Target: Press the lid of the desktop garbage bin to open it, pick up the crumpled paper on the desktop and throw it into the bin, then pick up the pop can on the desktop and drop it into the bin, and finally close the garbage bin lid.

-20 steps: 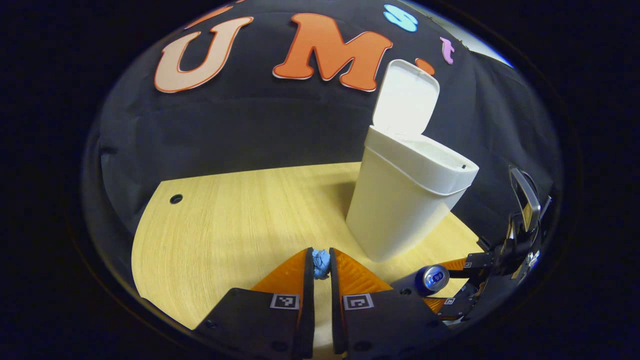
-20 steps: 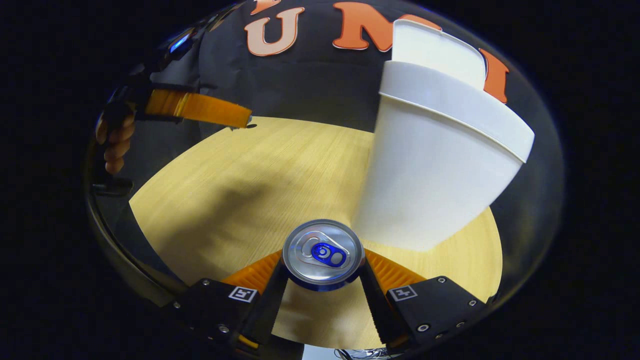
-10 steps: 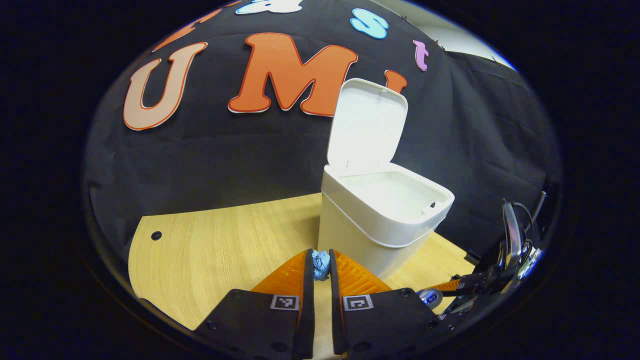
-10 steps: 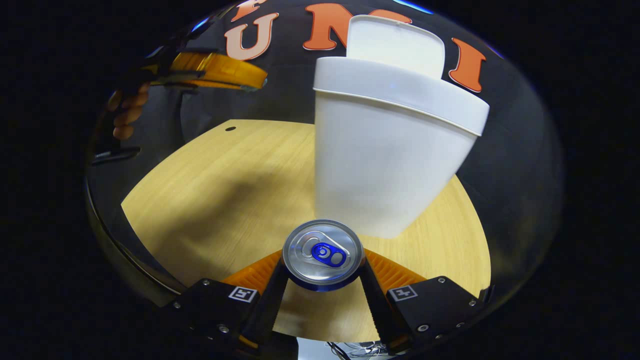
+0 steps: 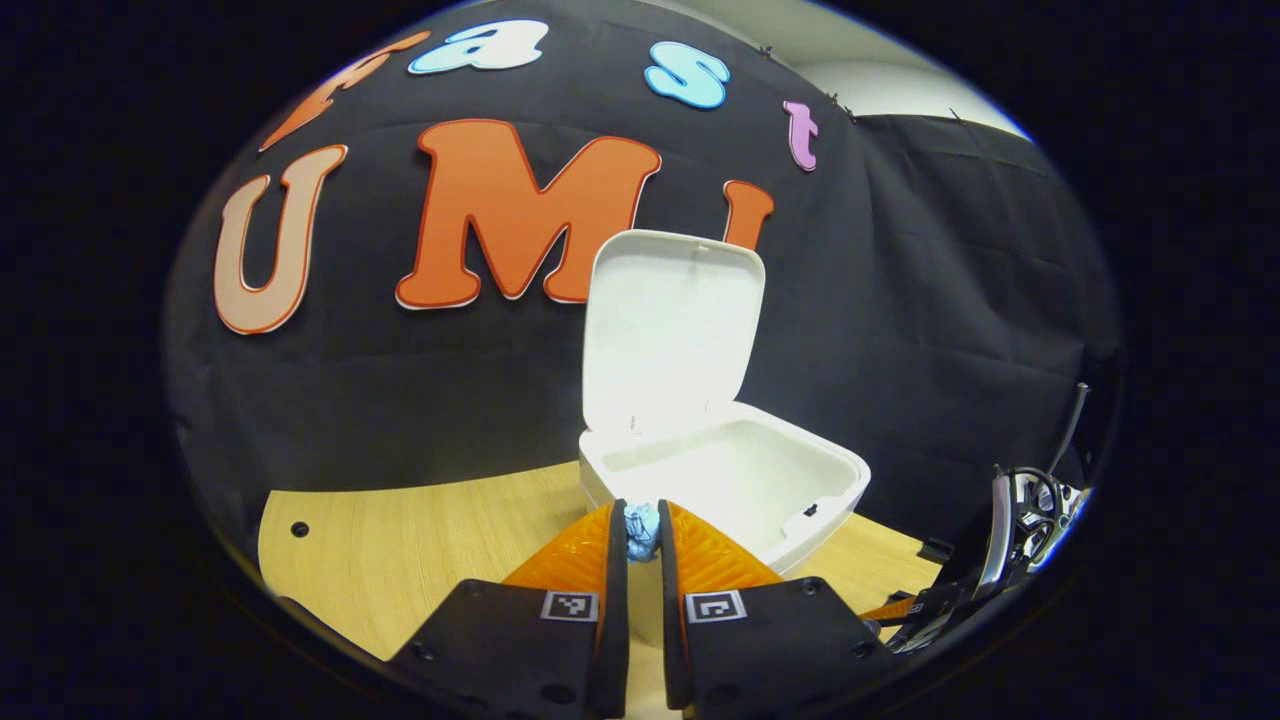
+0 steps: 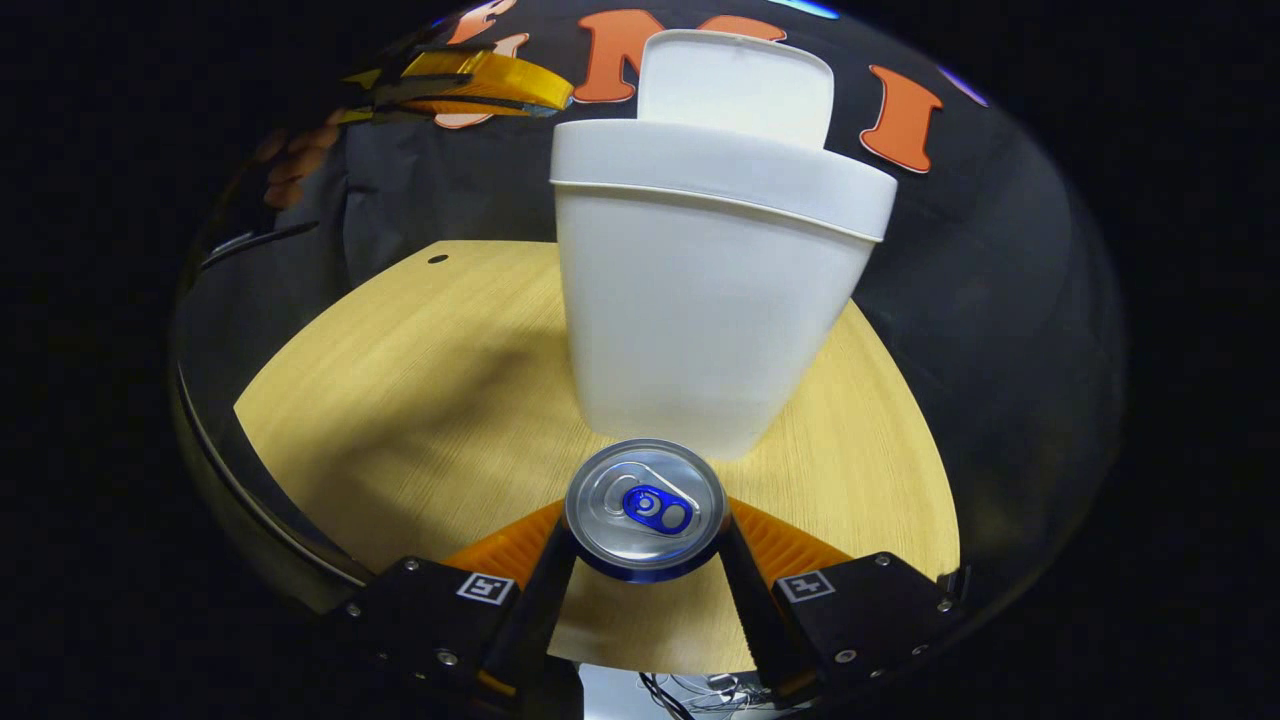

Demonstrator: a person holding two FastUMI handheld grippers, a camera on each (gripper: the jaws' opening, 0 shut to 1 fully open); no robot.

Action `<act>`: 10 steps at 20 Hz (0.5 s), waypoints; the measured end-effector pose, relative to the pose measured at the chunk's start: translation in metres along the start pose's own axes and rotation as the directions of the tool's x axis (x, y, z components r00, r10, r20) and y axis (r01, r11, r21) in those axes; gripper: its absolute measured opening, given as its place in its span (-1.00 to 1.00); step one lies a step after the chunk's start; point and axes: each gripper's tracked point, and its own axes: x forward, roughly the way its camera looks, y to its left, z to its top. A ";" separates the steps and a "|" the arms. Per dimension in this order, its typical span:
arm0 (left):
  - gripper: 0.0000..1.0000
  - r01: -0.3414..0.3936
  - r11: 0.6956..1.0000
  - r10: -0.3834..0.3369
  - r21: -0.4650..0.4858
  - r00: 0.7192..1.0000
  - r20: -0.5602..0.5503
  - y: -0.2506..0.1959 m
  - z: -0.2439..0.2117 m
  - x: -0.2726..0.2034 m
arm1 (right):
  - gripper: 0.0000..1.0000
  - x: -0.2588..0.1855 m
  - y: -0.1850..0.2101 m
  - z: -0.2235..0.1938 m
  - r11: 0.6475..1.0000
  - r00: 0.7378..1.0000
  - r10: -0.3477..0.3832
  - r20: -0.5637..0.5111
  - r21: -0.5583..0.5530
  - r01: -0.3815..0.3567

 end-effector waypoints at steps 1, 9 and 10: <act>-0.65 0.007 1.000 -0.007 0.000 1.000 0.001 -0.005 0.001 0.003 | 0.60 0.001 -0.001 0.000 1.000 1.000 -0.003 0.002 0.000 0.003; -0.42 0.026 0.999 -0.026 0.042 1.000 0.010 -0.032 0.007 0.020 | 0.61 0.002 -0.003 0.003 1.000 1.000 0.000 -0.003 -0.004 0.000; -0.42 0.021 0.998 -0.022 0.051 1.000 0.007 -0.032 0.007 0.020 | 0.60 0.001 -0.003 0.003 1.000 1.000 -0.005 -0.009 -0.010 0.005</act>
